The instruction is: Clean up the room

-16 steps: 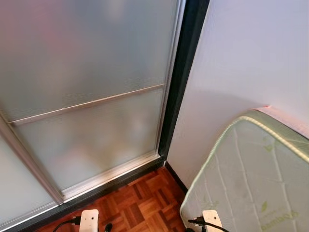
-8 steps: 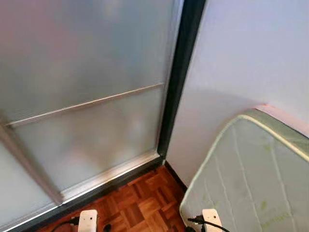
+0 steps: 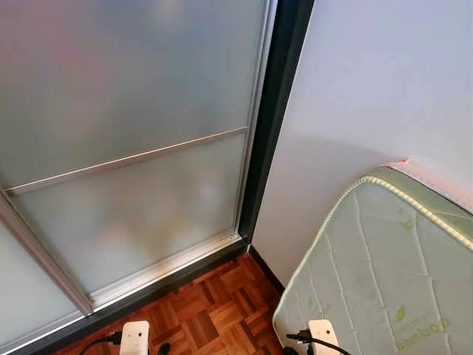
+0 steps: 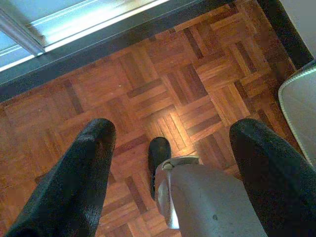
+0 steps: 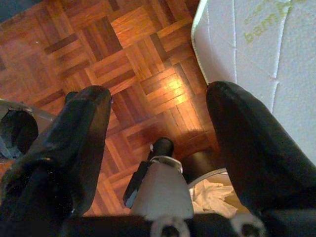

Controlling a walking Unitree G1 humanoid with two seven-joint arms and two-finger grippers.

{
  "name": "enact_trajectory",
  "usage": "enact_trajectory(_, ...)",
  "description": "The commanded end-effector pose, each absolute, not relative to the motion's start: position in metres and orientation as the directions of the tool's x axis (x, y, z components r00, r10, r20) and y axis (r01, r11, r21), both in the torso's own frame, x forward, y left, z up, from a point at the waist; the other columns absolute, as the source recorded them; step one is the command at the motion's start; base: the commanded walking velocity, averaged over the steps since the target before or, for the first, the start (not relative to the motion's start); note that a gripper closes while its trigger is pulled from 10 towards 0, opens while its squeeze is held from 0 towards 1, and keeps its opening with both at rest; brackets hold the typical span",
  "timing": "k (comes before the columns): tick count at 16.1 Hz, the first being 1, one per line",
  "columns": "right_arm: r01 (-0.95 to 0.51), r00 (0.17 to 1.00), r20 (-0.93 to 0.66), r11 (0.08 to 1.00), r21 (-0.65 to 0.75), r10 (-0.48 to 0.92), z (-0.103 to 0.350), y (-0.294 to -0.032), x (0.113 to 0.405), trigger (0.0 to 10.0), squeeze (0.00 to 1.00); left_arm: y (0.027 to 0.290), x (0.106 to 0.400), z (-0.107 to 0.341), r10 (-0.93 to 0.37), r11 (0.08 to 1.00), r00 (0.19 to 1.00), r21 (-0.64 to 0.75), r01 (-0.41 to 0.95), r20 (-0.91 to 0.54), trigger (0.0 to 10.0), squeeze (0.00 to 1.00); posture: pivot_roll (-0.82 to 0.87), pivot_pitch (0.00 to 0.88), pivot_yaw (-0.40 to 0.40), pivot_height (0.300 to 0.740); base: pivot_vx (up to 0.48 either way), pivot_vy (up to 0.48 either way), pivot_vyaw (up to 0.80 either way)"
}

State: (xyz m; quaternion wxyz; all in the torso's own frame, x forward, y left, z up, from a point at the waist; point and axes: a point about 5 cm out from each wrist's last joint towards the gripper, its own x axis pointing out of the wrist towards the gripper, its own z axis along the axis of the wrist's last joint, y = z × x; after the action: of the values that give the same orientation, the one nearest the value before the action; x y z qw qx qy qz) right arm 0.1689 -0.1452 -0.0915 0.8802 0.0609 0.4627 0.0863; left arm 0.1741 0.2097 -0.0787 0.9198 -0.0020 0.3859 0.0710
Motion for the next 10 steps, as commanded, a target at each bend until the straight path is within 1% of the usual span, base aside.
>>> enact_trajectory(1,-0.083,0.57,-0.798,0.98,0.182,0.196,-0.0898,-0.1482,0.1724,10.0,0.0,0.2079,0.1697,-0.0817,0.128,0.99,0.672,0.051,-0.133,-0.729,10.0,0.0,0.18,0.0,-0.124,0.74,0.0,0.0,0.0)
enact_trajectory(5,-0.085,0.567,-0.802,0.982,0.171,0.189,-0.0902,-0.1495,0.1718,10.0,0.0,0.2073,0.1695,-0.082,0.128,0.99,0.671,0.051,-0.133,-0.73,10.0,0.0,0.18,0.0,-0.125,0.74,0.0,0.0,0.0)
enact_trajectory(7,-0.085,0.567,-0.803,0.983,0.166,0.184,-0.0902,-0.15,0.172,10.0,0.0,0.2076,0.1687,-0.0822,0.131,0.989,0.669,0.053,-0.136,-0.731,10.0,0.0,0.18,0.0,-0.125,0.74,0.0,0.24,0.0)
enact_trajectory(10,-0.081,0.568,-0.802,0.982,0.17,0.186,-0.0901,-0.15,0.1721,10.0,0.0,0.2079,0.168,-0.0826,0.133,0.989,0.667,0.054,-0.138,-0.733,10.0,0.0,0.18,0.0,-0.127,0.74,0.0,0.0,0.0)
